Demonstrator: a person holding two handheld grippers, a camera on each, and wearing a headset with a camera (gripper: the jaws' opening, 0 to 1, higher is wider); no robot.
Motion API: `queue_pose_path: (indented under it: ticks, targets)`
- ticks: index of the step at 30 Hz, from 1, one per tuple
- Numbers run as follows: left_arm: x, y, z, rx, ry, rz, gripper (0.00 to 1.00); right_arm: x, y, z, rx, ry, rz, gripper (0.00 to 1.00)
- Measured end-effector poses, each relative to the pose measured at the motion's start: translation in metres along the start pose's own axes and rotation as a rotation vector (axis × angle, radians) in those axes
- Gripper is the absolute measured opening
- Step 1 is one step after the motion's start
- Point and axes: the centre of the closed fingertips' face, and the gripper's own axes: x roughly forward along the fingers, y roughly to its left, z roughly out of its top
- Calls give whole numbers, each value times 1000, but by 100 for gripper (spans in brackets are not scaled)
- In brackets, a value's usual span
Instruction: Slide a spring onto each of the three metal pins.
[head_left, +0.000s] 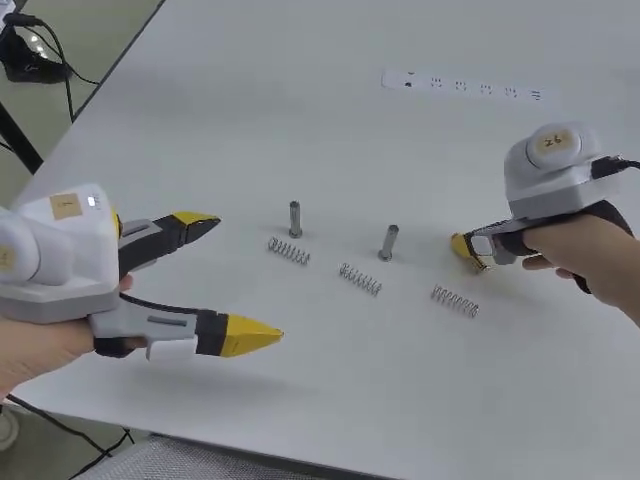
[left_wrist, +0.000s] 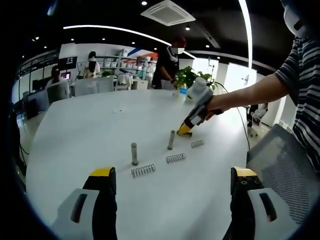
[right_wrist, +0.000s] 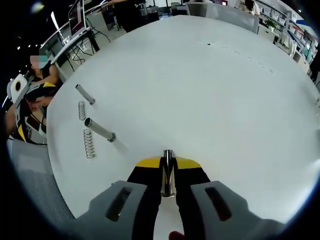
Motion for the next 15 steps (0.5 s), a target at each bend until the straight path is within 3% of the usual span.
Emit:
queue_pose_path:
  ticks: [15]
  targets:
    - [3, -1, 1, -8, -9, 5, 95, -14, 2, 5, -4, -91, 21, 10]
